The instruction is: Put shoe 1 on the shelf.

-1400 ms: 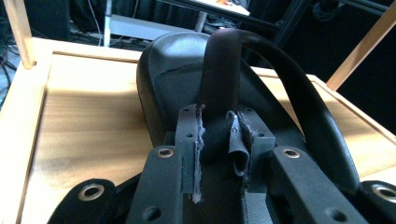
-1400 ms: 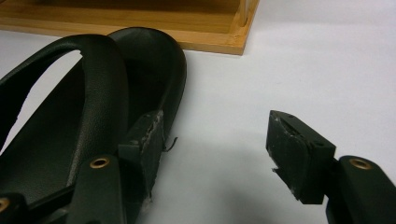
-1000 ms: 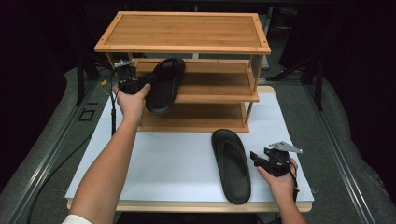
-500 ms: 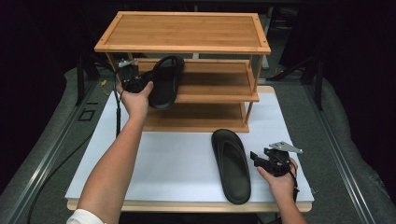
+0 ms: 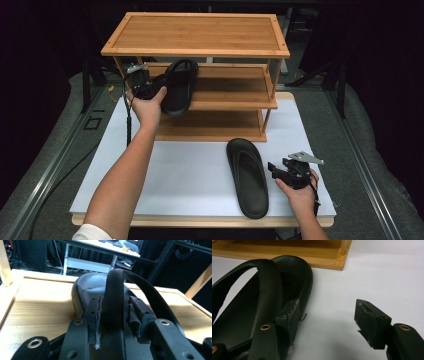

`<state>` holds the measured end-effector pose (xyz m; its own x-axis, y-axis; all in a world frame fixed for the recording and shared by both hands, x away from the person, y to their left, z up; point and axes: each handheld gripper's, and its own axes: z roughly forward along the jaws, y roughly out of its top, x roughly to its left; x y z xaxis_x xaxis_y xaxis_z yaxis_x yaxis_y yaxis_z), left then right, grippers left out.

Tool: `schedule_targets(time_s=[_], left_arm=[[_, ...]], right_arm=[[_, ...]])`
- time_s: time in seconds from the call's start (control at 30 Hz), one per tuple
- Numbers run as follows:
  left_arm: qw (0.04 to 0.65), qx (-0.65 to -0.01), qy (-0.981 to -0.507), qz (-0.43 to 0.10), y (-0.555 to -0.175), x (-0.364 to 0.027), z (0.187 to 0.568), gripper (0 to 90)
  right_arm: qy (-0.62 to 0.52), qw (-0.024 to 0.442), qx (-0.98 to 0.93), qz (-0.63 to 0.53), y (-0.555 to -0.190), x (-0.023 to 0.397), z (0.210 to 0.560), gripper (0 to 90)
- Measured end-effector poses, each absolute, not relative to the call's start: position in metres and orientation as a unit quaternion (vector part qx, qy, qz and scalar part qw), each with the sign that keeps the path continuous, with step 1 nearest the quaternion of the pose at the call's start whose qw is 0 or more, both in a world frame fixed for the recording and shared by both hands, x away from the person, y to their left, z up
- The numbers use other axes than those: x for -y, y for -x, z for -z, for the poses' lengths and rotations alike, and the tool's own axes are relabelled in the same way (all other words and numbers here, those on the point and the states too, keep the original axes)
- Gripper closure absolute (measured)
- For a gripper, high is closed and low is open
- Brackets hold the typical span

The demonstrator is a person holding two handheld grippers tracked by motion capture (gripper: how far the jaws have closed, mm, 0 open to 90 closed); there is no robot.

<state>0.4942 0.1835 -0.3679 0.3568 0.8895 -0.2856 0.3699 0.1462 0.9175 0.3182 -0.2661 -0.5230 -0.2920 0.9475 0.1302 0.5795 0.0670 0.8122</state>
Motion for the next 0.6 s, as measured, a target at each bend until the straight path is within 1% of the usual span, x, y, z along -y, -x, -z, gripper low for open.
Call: schedule_targets(time_s=[0.13,0.37,0.43,0.47,0.6], left_arm=[[0.567,-0.507,-0.605,-0.235,-0.485,-0.188,0.365,61.2],[0.569,-0.492,-0.618,-0.229,-0.471,-0.189,0.359,60.1],[0.572,-0.486,-0.621,-0.226,-0.465,-0.189,0.358,60.8],[0.568,-0.479,-0.63,-0.226,-0.458,-0.191,0.357,62.2],[0.569,-0.475,-0.635,-0.219,-0.449,-0.195,0.355,63.1]], right_arm=[[-0.549,0.231,-0.694,-0.404,-0.318,0.266,0.523,36.4],[-0.548,0.232,-0.695,-0.405,-0.317,0.265,0.522,36.4],[-0.548,0.233,-0.693,-0.406,-0.317,0.265,0.522,36.4],[-0.548,0.234,-0.693,-0.405,-0.317,0.265,0.522,36.4],[-0.541,0.237,-0.697,-0.407,-0.314,0.262,0.519,36.4]])
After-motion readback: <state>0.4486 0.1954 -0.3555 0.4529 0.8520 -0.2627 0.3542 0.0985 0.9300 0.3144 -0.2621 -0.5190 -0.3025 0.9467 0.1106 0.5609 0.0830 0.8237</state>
